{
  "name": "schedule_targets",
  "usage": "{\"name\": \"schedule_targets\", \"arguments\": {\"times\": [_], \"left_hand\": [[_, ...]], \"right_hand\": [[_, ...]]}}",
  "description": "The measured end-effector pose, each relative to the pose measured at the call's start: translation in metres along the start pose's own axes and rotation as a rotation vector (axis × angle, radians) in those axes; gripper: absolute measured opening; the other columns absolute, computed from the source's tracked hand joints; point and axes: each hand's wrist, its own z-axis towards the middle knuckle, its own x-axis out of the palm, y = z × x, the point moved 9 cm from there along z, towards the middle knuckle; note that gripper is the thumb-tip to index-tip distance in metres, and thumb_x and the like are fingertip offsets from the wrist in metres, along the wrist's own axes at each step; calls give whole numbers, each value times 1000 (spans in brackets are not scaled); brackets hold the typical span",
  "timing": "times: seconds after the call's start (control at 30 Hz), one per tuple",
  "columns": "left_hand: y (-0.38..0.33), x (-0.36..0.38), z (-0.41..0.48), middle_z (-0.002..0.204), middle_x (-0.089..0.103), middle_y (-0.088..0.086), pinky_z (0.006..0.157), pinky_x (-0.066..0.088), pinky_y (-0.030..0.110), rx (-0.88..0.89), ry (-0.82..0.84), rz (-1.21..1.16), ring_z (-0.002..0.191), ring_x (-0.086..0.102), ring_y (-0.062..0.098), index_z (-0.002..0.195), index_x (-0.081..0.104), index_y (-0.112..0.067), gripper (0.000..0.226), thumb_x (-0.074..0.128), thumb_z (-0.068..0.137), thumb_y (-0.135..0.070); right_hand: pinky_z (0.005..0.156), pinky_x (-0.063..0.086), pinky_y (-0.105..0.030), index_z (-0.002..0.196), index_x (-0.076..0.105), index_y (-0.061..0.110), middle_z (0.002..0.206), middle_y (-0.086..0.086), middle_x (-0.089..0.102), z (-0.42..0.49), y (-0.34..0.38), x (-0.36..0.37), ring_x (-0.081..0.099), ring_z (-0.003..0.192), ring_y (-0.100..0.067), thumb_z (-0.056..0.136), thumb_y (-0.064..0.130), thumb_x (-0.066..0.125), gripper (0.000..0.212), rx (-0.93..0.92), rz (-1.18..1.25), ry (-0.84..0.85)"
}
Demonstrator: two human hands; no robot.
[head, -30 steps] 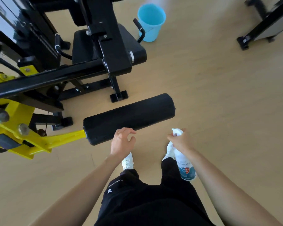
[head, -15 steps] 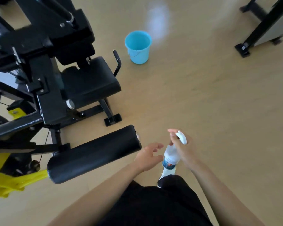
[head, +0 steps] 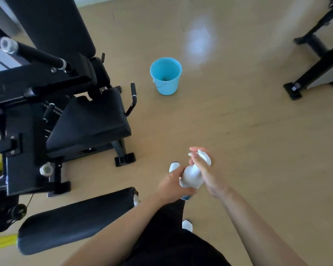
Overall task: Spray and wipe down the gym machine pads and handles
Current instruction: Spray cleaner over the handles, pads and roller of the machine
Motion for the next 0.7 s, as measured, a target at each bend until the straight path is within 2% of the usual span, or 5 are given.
{"name": "schedule_targets", "arguments": {"times": [0.1,0.3,0.4,0.6,0.7], "left_hand": [[-11,-24,51,108,69,-12,88,59,41,-38,-17,28,100,69,13,120,54,-40,69,78,59,-58],[-50,-90,148,106,69,-18,84,55,30,-81,-30,51,96,68,12,129,54,-43,67,79,67,-50],[-73,-133,188,103,71,-15,83,58,32,-77,-45,38,93,70,12,127,57,-41,67,83,66,-49],[-111,-211,260,113,68,-16,90,57,40,-90,-143,20,104,66,12,128,60,-36,67,85,67,-45],[-126,-240,303,123,68,-11,96,56,41,-104,-152,-27,112,66,12,134,60,-31,67,86,74,-40]], "right_hand": [[71,49,-10,107,68,13,87,10,76,55,20,-10,70,73,2,95,9,73,14,-6,-107,7],[56,41,-21,74,63,13,58,12,57,178,57,-31,51,54,-6,81,29,80,24,29,-379,-13],[54,44,-30,75,66,10,56,-6,62,236,87,-21,53,51,-14,83,29,83,27,3,-441,26],[59,53,-39,80,70,18,63,-2,70,340,122,-1,65,56,-23,80,36,85,23,23,-485,134],[59,52,-33,80,71,15,61,0,67,397,144,10,63,57,-16,87,15,81,12,16,-489,209]]}}
